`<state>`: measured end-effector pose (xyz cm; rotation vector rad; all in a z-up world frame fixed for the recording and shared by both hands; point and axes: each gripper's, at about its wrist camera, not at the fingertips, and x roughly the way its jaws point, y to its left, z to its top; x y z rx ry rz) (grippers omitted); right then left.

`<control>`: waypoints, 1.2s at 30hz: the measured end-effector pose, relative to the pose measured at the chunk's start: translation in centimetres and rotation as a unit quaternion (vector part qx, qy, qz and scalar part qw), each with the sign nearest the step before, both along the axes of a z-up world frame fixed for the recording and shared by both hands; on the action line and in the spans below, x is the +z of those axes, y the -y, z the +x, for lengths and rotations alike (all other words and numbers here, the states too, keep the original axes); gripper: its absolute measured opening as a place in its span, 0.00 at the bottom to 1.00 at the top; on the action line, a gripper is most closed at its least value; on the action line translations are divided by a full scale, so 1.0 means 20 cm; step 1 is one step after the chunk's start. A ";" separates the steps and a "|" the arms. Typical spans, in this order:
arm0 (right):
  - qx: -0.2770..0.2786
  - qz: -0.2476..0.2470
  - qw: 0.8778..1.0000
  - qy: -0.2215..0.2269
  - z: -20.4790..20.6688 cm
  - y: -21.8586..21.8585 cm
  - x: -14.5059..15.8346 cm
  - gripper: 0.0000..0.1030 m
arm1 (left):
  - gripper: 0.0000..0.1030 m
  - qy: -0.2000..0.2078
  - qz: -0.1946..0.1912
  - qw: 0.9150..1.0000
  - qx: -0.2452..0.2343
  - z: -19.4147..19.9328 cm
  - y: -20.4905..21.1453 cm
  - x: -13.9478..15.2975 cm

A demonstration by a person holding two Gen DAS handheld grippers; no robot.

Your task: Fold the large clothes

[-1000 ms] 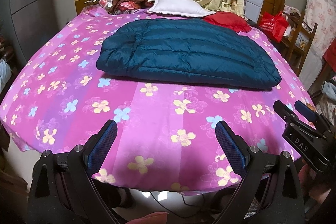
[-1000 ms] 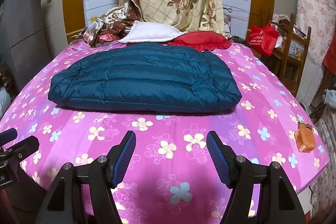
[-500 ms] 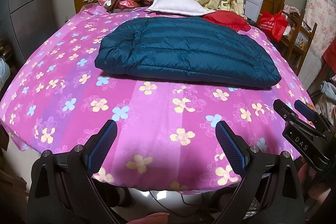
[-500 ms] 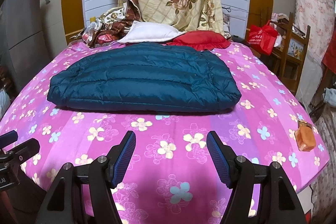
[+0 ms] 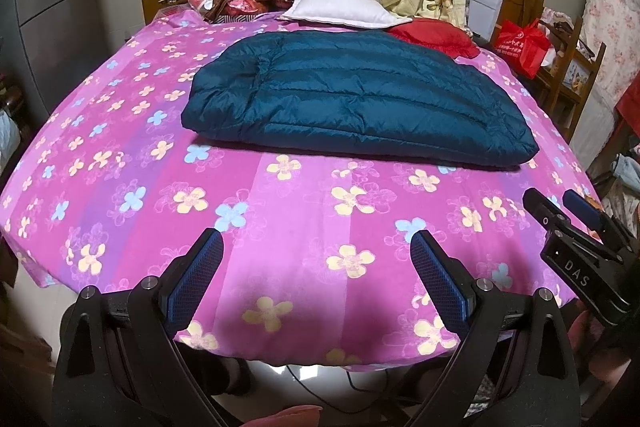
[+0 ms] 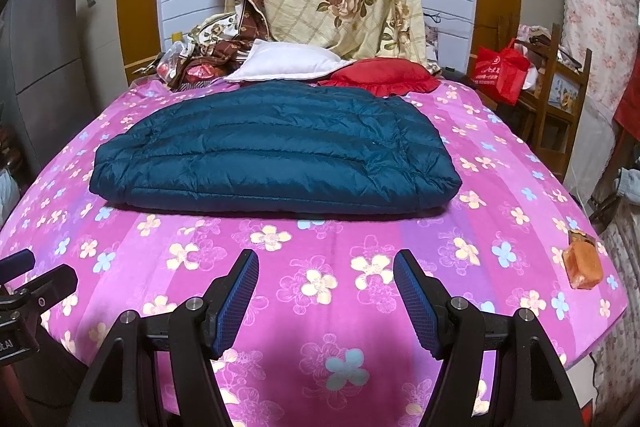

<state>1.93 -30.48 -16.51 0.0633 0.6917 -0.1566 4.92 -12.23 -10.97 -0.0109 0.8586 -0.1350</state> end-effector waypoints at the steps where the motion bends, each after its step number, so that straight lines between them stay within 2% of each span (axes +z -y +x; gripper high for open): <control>1: -0.001 0.000 1.000 0.000 0.00 0.00 0.00 0.66 | 0.92 0.000 0.000 1.000 0.000 0.00 0.00 0.00; 20: -0.013 0.011 1.000 0.011 -0.03 0.04 0.01 0.66 | 0.92 0.018 0.018 1.000 0.001 -0.01 0.00 0.02; 36: 0.000 -0.005 1.000 0.013 -0.02 -0.02 0.01 0.66 | 0.92 0.003 0.007 1.000 0.002 0.01 -0.04 -0.01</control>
